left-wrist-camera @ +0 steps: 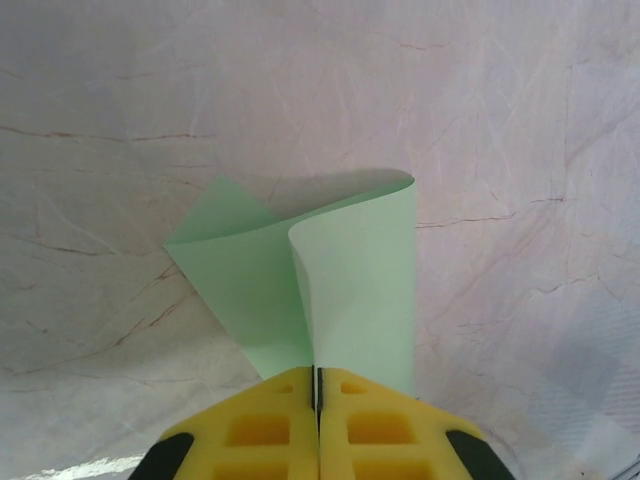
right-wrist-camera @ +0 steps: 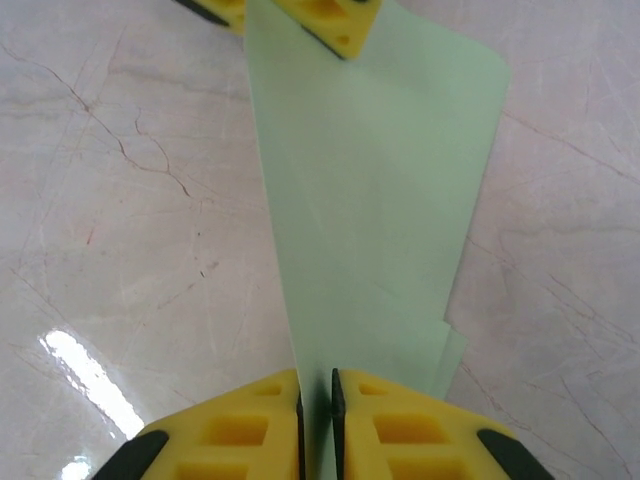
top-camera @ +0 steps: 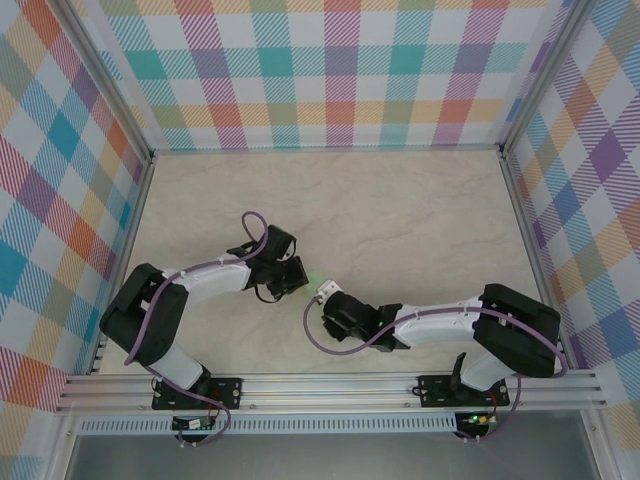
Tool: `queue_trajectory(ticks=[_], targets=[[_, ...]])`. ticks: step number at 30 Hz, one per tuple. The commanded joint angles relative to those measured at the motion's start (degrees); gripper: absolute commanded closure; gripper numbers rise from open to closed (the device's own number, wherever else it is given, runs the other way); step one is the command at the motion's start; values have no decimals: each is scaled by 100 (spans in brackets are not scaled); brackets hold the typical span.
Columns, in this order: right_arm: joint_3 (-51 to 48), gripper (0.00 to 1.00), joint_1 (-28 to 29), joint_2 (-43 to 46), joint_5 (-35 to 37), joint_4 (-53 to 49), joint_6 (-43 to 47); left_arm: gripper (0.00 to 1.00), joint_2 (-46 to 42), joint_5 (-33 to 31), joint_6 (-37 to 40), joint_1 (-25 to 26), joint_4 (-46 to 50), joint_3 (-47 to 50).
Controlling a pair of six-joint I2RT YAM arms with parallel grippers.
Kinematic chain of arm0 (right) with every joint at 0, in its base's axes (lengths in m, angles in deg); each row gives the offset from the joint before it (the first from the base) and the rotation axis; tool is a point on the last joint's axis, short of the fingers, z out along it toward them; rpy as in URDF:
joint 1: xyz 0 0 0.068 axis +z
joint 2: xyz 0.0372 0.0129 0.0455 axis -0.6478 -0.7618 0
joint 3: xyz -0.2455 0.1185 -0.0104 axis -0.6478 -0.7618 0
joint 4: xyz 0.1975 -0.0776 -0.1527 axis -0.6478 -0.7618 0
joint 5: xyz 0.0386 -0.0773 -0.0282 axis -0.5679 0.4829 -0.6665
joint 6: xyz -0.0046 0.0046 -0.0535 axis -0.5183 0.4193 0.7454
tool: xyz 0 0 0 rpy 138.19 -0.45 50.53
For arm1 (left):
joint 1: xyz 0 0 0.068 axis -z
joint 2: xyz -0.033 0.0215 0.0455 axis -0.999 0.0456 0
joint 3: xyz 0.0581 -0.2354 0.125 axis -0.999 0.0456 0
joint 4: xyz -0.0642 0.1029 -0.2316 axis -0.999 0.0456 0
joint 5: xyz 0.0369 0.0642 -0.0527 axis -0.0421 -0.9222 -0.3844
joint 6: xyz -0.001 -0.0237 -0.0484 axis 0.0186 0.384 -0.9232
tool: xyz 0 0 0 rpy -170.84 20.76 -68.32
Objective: Fold a paper plane with a square sheet of paper (pick it up from the middle)
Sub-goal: Fold the wing for the fifth time at the center of the table.
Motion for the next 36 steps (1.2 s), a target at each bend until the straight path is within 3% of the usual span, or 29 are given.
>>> queue_trajectory(ticks=[1, 15, 24, 29, 31, 36], targets=[[-103, 83, -3, 135, -23, -76, -9, 97, 101, -67, 42, 35, 267, -169], [-139, 83, 0, 315, -93, -114, -96, 100, 133, 25, 86, 35, 212, -143], [-62, 96, -9, 136, -188, -33, -205, 98, 48, 6, 86, 35, 244, -120], [-72, 99, -133, 85, -604, -24, -415, 82, -158, -169, 86, 35, 541, -135], [-125, 100, -254, 151, -948, 69, -593, 70, -312, -329, 84, 35, 703, -158], [-335, 100, -636, 418, -1676, 379, -933, 53, -835, -850, 84, 35, 1200, -195]])
